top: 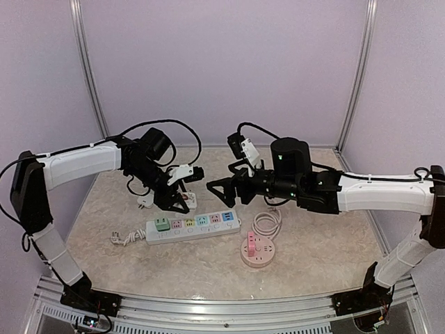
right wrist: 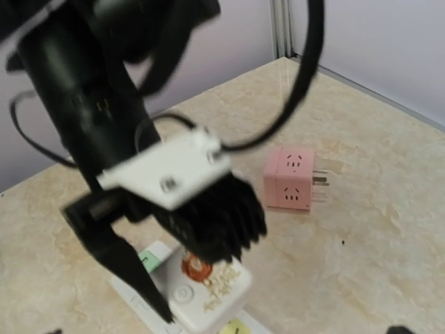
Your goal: Insert the plug
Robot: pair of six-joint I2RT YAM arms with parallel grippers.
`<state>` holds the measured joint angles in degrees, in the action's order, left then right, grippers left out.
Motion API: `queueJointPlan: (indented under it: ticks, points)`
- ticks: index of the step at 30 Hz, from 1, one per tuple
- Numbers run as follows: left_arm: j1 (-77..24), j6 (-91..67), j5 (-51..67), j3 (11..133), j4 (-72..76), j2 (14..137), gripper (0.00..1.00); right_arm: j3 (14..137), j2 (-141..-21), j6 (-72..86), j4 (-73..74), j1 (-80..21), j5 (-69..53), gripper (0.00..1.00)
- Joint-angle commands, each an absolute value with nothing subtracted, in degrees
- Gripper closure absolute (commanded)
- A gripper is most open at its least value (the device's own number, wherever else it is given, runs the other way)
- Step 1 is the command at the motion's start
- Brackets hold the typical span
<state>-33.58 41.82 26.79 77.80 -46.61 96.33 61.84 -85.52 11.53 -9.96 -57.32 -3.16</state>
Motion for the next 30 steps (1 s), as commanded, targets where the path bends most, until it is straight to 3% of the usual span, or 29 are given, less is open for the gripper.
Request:
queueJointPlan:
  ticks: [1,13,30]
  points:
    - [-31.61,42.62,30.43,73.66,-35.66,97.79,1.0,60.58,-86.73,12.38,-12.25,-56.43,-4.95,0.0]
    - [-29.82,41.74,34.93,68.89,-29.61,102.15,1.0,59.54,-88.63,13.2,-12.59,-55.11,-5.86,0.0]
    - [-29.3,31.85,41.69,61.16,-21.19,95.33,1.0,60.59,-90.8,13.8,-13.1,-54.92,-7.48,0.0]
